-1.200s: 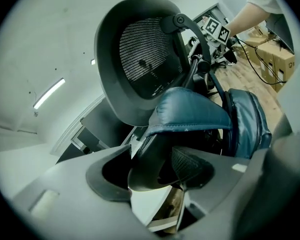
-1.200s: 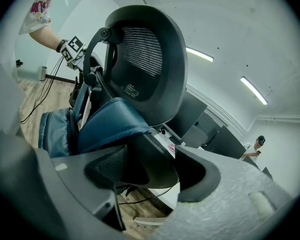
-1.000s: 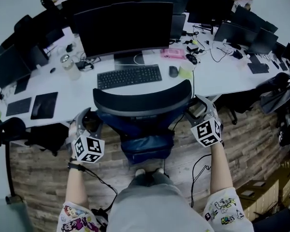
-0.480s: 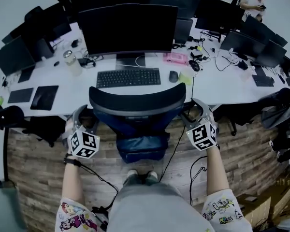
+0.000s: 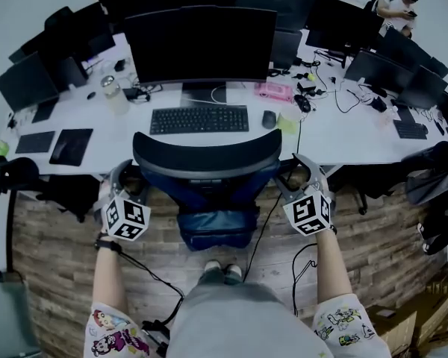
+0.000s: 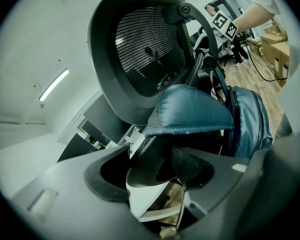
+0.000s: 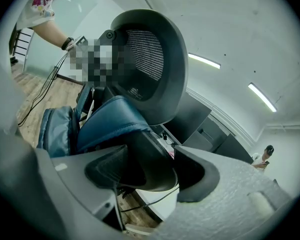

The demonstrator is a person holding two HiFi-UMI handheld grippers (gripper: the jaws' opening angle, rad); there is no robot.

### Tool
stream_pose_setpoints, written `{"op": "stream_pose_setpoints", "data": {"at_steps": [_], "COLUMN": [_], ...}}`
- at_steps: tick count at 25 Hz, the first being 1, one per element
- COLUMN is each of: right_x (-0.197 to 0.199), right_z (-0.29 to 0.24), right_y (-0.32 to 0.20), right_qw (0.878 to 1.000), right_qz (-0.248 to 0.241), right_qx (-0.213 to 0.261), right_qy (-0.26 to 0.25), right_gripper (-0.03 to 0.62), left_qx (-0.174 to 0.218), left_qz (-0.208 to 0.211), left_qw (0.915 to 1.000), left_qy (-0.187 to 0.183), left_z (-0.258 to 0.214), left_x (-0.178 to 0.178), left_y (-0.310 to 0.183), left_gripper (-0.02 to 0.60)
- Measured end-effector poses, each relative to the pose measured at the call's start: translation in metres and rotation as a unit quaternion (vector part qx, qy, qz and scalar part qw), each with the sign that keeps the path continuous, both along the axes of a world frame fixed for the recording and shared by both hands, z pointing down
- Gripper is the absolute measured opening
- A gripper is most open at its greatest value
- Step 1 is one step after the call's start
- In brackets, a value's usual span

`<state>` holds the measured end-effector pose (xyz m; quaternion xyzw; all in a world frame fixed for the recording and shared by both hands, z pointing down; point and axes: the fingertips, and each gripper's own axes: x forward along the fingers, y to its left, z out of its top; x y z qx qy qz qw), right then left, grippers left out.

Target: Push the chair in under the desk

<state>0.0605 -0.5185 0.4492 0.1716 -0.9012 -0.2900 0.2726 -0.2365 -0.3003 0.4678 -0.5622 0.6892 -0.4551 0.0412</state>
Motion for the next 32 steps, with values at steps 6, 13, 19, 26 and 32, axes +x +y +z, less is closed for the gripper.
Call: {"op": "stream_pose_setpoints", "data": {"at_steps": [6,13,19,26,32], "right_x": [0.000,0.003,0.010,0.015,0.021], "right_z": [0.000,-0.002,-0.011,-0.021,-0.020], "right_y": [0.001,0.004,0.014,0.036,0.055], "right_qw": [1.000,1.000,0.999,0.997,0.993], "right_qz": [-0.002,-0.012,-0.022,-0.024,-0.015], "right_qx": [0.003,0.002,-0.015,-0.038,-0.072], "right_qy": [-0.003,0.002,-0.018,-0.059,-0.090], "right_gripper": [0.291,0.291,0.291,0.291,0.287], "left_qx": [0.004,0.031,0.044,0.080,0.103], "left_qz": [-0.002,-0.010,-0.017,-0.038,-0.054], "left_qw": [1.0000,0.9991,0.9979,0.9926,0.9843], "left_qy": [-0.002,0.029,0.044,0.084,0.133], "left_z": [0.000,-0.003,-0.006,-0.013,-0.010], "left_x": [0.000,0.005,0.014,0.032,0.053], "left_y": [0.000,0.000,0.015,0.031,0.040], "left_gripper": [0.266,0.321,0.314,0.316,0.313]}}
